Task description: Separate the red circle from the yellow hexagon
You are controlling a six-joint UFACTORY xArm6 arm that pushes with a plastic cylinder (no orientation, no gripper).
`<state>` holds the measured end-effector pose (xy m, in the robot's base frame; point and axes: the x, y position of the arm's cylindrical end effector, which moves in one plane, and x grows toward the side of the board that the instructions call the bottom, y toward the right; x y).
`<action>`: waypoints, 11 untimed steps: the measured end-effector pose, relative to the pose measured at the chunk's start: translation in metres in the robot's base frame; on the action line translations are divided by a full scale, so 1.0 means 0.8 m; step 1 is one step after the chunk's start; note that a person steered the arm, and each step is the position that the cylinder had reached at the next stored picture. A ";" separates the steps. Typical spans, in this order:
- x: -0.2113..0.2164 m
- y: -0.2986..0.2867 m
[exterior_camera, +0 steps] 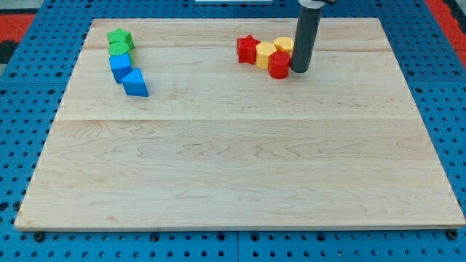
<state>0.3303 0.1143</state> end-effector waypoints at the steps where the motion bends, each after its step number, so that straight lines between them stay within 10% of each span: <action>1: 0.000 0.000; 4: -0.021 0.011; 6: -0.022 -0.117; 9: -0.030 0.076; 11: -0.093 0.000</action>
